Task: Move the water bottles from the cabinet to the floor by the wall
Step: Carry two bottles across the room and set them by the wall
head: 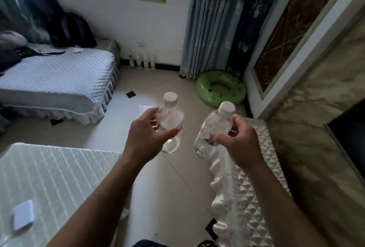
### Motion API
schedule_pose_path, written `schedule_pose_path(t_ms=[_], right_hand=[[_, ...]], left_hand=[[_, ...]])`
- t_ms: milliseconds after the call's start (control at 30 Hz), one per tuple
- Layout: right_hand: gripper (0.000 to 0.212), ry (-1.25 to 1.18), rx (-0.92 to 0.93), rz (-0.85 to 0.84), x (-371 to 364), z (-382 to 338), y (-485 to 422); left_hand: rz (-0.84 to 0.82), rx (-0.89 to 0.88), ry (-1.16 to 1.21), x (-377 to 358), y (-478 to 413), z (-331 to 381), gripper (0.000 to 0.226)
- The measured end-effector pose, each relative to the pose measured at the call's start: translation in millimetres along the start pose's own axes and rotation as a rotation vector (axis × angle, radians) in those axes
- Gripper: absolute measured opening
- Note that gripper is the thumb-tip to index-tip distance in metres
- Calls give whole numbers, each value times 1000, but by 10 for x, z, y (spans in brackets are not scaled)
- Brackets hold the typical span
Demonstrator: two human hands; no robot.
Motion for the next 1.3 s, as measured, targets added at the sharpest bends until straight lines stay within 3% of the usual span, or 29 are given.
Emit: schedule_pose_path(t_ms=[333,867,1300], right_hand=[[44,-32,-10,-42,-310,140,-1184],[60,-80,21,-215,-322,342,-3846],[64,-54,53,-325,-964,222,-5269]], left_hand=[[16,26,-11,-197,-1072,-162,65],[142,85,-38,-981,-3220,3,71],[244,143,-50,-869,-4507,-397,62]])
Point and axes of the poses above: each hand's wrist, its own y-axis away from the middle knuckle, its own x-axis out of the back of the hand, z = x × y, the point moved 3 cm from there along -y, towards the middle knuckle, and after that the axes turned 10 degrees about -y, right-handed, at the moved point
